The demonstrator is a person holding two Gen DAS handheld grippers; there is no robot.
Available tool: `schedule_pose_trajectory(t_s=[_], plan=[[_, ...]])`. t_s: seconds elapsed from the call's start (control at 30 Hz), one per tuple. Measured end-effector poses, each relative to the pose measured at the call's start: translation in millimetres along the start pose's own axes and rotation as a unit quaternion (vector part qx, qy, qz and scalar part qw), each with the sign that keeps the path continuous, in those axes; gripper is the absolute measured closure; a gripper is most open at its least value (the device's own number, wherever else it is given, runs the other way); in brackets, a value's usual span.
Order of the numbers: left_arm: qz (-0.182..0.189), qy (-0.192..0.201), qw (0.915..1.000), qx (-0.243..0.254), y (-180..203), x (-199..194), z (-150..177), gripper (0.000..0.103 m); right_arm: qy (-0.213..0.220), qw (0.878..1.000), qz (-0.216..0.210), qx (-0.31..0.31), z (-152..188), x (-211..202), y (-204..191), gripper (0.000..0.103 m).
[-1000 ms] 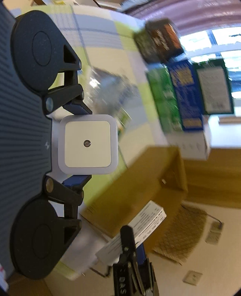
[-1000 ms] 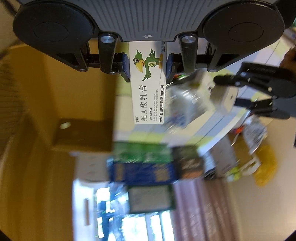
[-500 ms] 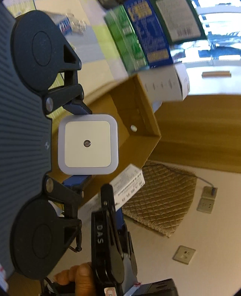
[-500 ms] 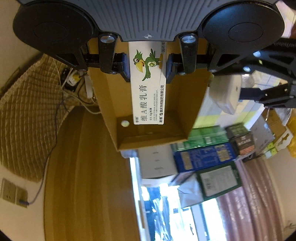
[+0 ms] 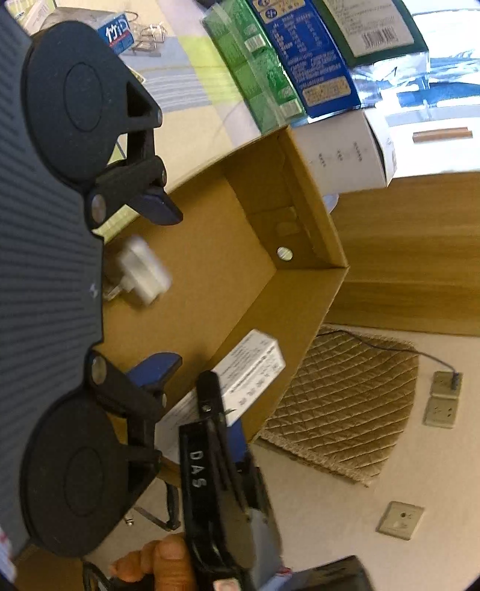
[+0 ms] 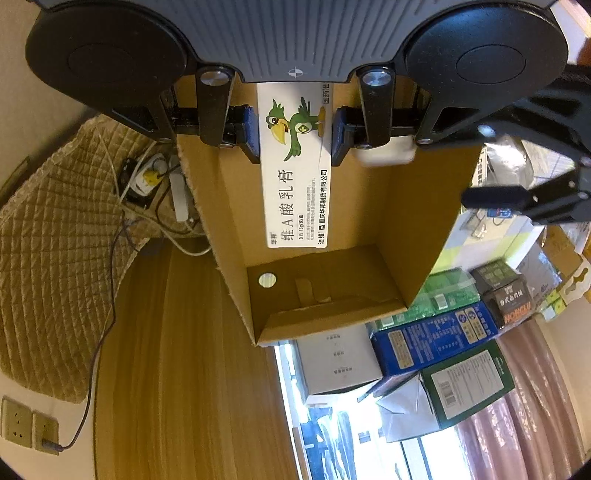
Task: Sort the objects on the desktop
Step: 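Carry the night-light and white medicine box over the cardboard box with both grippers, then open both grippers to drop the night-light and medicine box into the cardboard box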
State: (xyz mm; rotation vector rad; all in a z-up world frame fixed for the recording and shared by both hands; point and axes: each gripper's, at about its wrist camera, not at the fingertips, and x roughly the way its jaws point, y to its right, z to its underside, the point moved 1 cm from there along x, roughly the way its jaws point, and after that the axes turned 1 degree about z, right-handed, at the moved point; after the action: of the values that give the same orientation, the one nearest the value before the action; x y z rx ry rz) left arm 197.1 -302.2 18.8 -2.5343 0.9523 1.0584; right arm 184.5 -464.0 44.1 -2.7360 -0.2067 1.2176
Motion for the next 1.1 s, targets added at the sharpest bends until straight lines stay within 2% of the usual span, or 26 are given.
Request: schedule_pose_trajectory(t_s=[0.17,0.27,0.33,0.37,0.6,0.87,1.1], plan=[[-0.010,0.011,0.9998,-0.011,-12.8,-17.3,1.5,0.031,-0.001,1.000,-0.005,-0.001,1.0,5.1,-6.9,0.067],[-0.015,0.017,0.9996,-0.019,-20.0,-28.9,3.8,0.031,0.014,1.000,-0.018,0.014,-1.2,5.9,-7.7,0.066],[-0.021,0.020,0.9993,-0.022,-23.9,-37.1,6.4,0.031,0.022,0.999,-0.025,0.030,-2.7,2.4,-6.4,0.055],[-0.024,0.021,0.9992,-0.024,-26.1,-41.5,8.3,0.031,0.028,0.999,-0.021,0.032,-3.3,-0.7,-7.1,0.052],[-0.035,0.022,0.9982,-0.045,-39.0,-70.7,28.1,0.031,0.048,0.998,-0.020,0.020,-4.0,-32.6,-22.8,0.047],[-0.066,0.025,0.9957,-0.060,-54.4,-120.5,62.4,0.027,0.064,0.997,-0.037,-0.011,4.7,-77.4,-70.0,0.037],[-0.118,0.020,0.9897,-0.079,-90.8,-175.4,107.7,0.023,0.072,0.993,-0.073,-0.055,21.4,-106.2,-133.2,0.020]])
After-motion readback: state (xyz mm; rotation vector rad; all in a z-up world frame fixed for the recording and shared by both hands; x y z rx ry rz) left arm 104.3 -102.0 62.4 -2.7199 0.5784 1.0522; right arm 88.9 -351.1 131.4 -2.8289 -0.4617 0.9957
